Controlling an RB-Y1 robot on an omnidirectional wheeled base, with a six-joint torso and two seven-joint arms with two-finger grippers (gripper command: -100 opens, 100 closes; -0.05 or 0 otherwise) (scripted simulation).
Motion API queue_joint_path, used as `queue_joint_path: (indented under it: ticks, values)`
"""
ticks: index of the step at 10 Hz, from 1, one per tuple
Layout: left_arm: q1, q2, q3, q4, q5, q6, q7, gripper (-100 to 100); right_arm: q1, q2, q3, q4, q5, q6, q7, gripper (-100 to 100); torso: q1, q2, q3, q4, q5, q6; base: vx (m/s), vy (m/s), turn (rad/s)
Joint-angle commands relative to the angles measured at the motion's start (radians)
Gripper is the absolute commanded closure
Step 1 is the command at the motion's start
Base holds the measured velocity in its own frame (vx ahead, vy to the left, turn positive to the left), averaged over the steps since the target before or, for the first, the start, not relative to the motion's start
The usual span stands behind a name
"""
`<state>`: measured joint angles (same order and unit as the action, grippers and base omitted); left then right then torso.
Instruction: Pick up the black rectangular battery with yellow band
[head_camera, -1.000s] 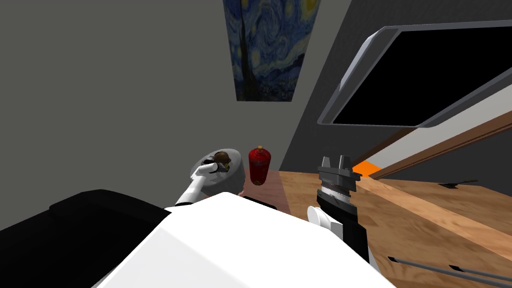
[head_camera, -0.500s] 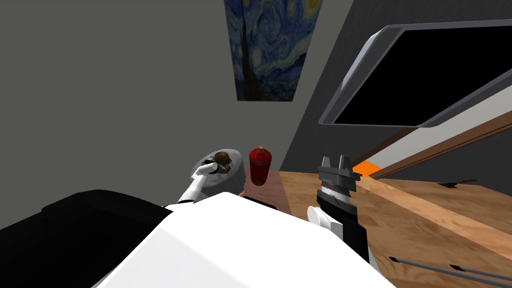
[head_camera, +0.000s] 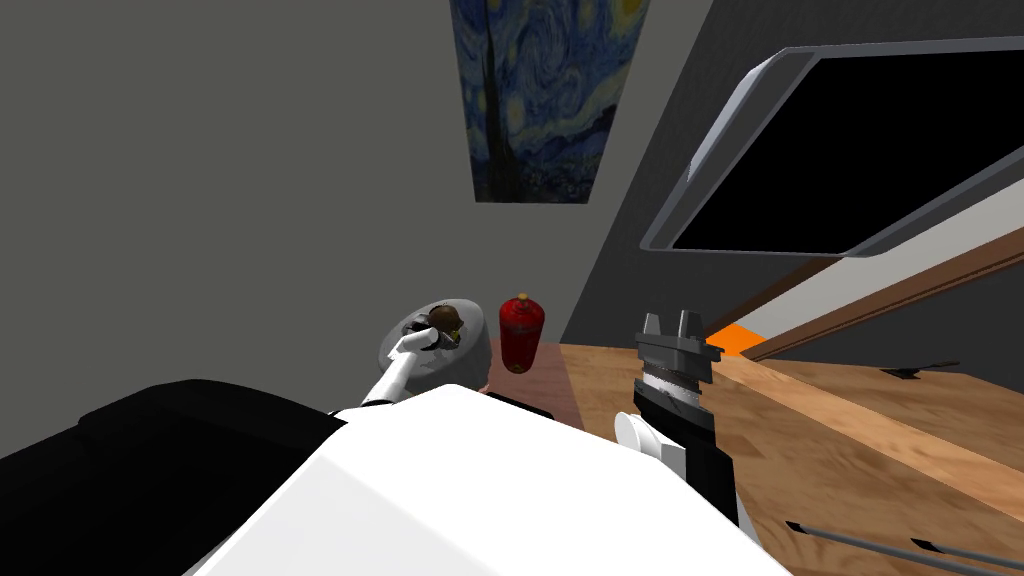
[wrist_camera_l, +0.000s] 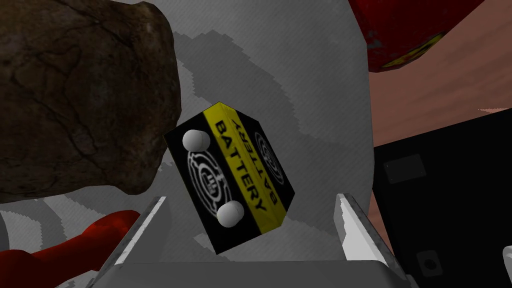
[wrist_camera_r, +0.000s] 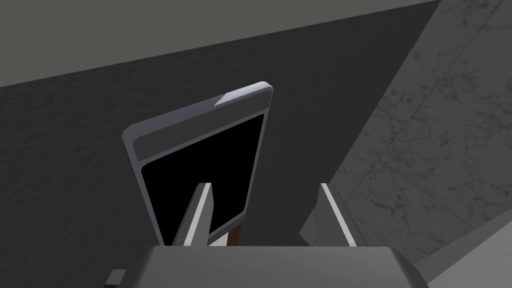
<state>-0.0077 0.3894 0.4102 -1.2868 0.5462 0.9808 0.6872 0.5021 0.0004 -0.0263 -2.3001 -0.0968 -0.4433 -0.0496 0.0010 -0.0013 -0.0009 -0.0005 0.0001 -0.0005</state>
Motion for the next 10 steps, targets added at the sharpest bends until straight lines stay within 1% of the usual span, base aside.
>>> queue_joint_path:
  ticks: [1, 5, 6, 7, 8, 9, 10]
  values:
    - [0.0, 0.0, 0.0, 0.0, 0.0, 0.0, 0.0, 100, 0.0, 0.0, 0.0, 0.0, 0.0, 0.0, 0.0, 0, 0.0, 0.0, 0.0, 0.0, 0.0, 0.0, 0.0, 0.0, 0.0]
    - [0.0, -0.001, 0.001, 0.0, 0.001, 0.001, 0.002, 100, 0.0, 0.0, 0.0, 0.0, 0.0, 0.0, 0.0, 0, -0.001, 0.001, 0.0, 0.0, 0.0, 0.001, 0.0, 0.0, 0.0]
    - [0.0, -0.001, 0.001, 0.0, 0.001, 0.001, 0.002, 0, 0.0, 0.0, 0.0, 0.0, 0.0, 0.0, 0.0, 0, -0.001, 0.001, 0.0, 0.0, -0.001, 0.001, 0.0, 0.0, 0.0]
    - [0.006, 0.016, 0.007, -0.027, 0.011, 0.029, 0.008, 100, 0.0, 0.0, 0.0, 0.0, 0.0, 0.0, 0.0, 0, -0.001, 0.001, 0.0, 0.0, -0.001, 0.001, -0.03, -0.022, -0.015]
    - [0.009, 0.025, 0.01, -0.046, 0.016, 0.048, 0.015, 100, 0.0, 0.0, 0.0, 0.0, 0.0, 0.0, 0.0, 0, -0.002, 0.003, 0.001, 0.0, -0.001, 0.0, -0.058, -0.039, -0.004]
    - [0.006, 0.018, 0.007, -0.034, 0.011, 0.033, 0.011, 100, 0.0, 0.0, 0.0, 0.0, 0.0, 0.0, 0.0, 0, -0.003, 0.005, 0.002, 0.001, -0.001, 0.0, -0.027, -0.018, 0.004]
    - [0.006, 0.019, 0.008, -0.036, 0.011, 0.037, 0.013, 0, 0.0, 0.0, 0.0, 0.0, 0.0, 0.0, 0.0, 0, -0.003, 0.003, 0.002, 0.0, -0.001, 0.001, 0.0, 0.0, 0.0]
